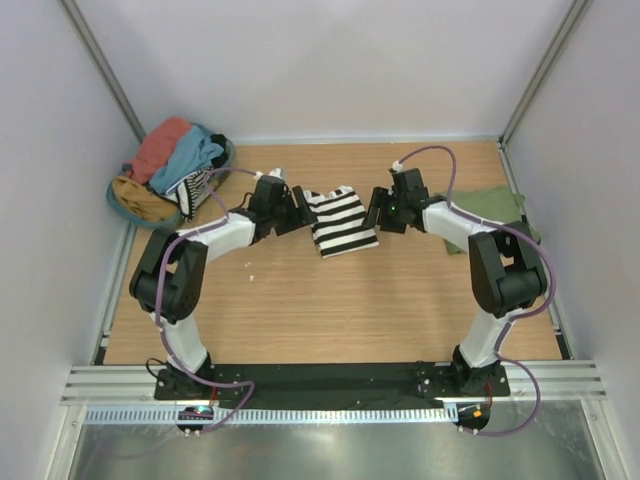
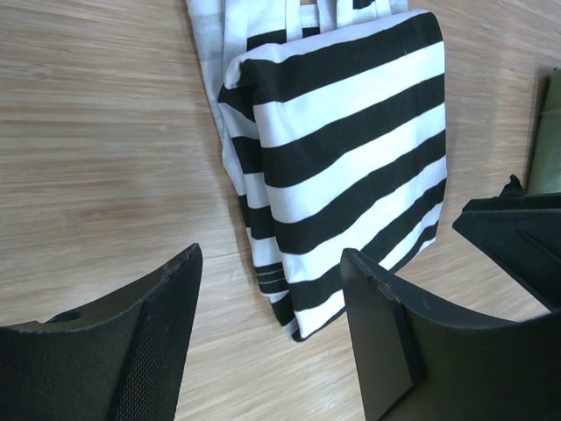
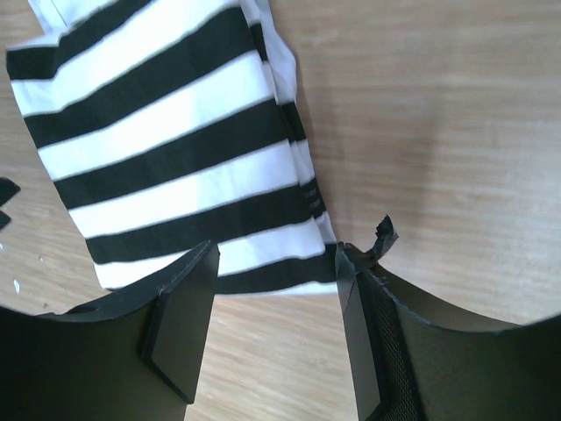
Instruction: Fold and stack the tank tops
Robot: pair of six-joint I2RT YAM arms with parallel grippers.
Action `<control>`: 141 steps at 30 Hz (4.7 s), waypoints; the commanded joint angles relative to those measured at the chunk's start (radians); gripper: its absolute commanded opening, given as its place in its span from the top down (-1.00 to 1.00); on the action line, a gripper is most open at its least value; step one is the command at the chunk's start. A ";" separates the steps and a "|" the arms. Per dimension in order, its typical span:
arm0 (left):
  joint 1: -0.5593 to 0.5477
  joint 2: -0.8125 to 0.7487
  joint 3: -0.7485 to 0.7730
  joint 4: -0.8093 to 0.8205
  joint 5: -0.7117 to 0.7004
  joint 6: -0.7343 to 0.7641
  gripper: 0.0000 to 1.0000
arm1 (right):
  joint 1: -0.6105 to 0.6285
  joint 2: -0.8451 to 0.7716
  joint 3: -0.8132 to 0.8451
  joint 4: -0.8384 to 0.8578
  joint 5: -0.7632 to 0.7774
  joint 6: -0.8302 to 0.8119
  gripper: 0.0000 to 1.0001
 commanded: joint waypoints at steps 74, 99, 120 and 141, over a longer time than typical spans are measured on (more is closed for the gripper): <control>-0.174 0.478 0.484 -0.234 -0.158 -0.011 1.00 | 0.107 0.210 0.236 -0.111 0.341 0.033 0.98; -0.180 0.340 0.288 -0.145 -0.250 -0.028 1.00 | -0.097 0.037 0.172 -0.212 0.497 -0.052 -0.36; -0.122 0.239 0.225 -0.166 -0.192 -0.025 1.00 | -0.108 0.358 0.567 -0.402 0.910 -0.304 -0.34; 0.012 0.179 0.091 -0.113 -0.152 -0.046 1.00 | -0.097 0.452 0.625 -0.498 0.993 -0.274 0.98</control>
